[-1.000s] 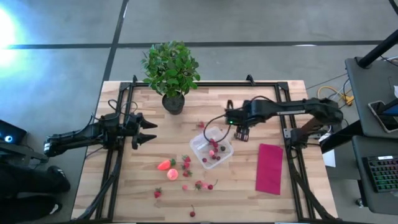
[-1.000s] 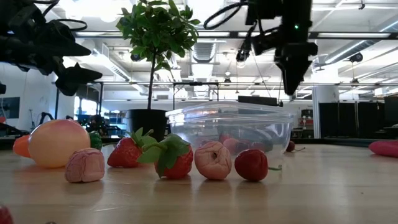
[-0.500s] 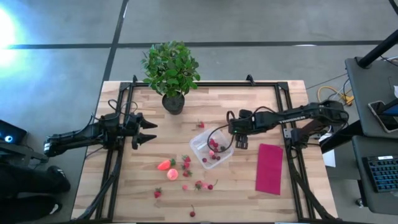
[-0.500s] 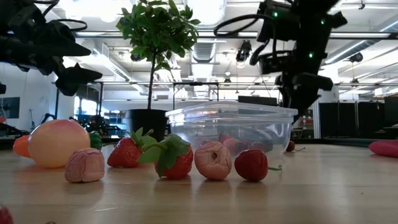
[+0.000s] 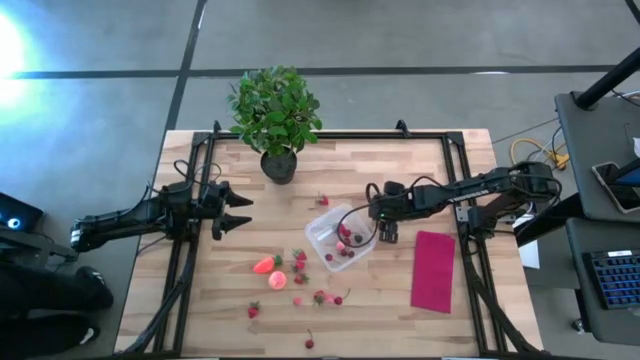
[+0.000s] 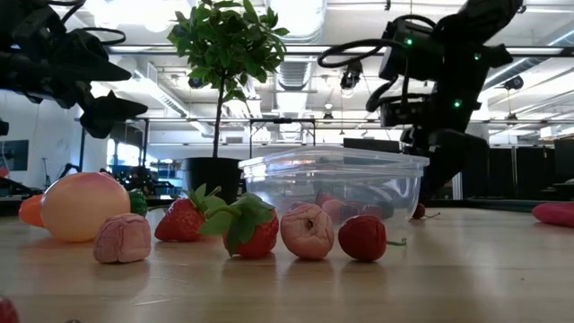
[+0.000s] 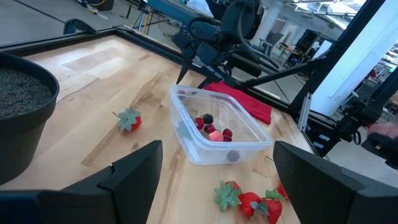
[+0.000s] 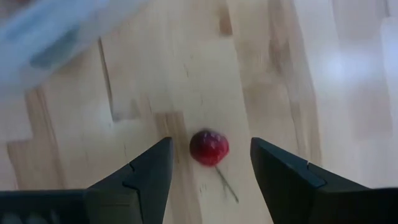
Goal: Pick and placing Produce into tupperware
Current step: Put the red cherry into the transparent bin
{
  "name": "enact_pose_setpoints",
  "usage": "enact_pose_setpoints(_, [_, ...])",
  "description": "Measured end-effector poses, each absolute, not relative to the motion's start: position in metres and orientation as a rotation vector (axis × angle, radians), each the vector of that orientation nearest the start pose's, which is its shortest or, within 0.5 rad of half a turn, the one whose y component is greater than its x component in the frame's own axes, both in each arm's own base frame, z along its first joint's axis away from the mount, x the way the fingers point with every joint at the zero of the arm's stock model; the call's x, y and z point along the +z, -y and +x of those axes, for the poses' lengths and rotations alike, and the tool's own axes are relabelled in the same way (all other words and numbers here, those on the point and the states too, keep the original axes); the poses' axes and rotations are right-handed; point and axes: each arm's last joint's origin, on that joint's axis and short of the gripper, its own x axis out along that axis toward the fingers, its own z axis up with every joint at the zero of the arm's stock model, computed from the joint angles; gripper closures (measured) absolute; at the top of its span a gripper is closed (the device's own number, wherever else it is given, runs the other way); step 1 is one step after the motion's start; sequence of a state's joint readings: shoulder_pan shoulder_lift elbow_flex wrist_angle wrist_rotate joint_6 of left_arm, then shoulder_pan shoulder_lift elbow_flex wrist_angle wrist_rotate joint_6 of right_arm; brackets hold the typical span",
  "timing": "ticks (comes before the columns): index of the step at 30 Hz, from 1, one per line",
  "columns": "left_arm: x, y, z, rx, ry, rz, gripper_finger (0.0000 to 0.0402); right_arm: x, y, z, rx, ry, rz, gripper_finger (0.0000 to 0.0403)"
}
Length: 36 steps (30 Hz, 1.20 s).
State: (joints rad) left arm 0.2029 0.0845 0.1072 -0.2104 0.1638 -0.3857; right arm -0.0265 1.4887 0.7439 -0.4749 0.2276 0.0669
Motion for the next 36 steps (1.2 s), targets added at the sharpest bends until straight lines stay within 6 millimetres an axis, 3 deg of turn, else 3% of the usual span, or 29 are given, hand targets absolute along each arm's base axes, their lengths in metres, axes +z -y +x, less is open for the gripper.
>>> enact_pose_setpoints(7, [0.173, -0.015, 0.094, 0.074, -0.175, -0.419, 0.0109, 0.140, 0.013, 0.243, -0.273, -1.208, -0.049, 0.0195])
enact_pose_setpoints(14, [0.173, -0.015, 0.094, 0.074, -0.175, -0.419, 0.0109, 0.143, 0.013, 0.249, -0.274, -1.146, -0.044, 0.0195])
enact_pose_setpoints(21, [0.173, -0.015, 0.094, 0.074, -0.175, -0.419, 0.0109, 0.132, 0.013, 0.242, -0.266, -1.147, -0.056, 0.0195])
enact_pose_setpoints(36, [0.173, -0.015, 0.094, 0.074, -0.175, -0.419, 0.0109, 0.132, 0.013, 0.243, -0.275, -1.128, -0.042, 0.0203])
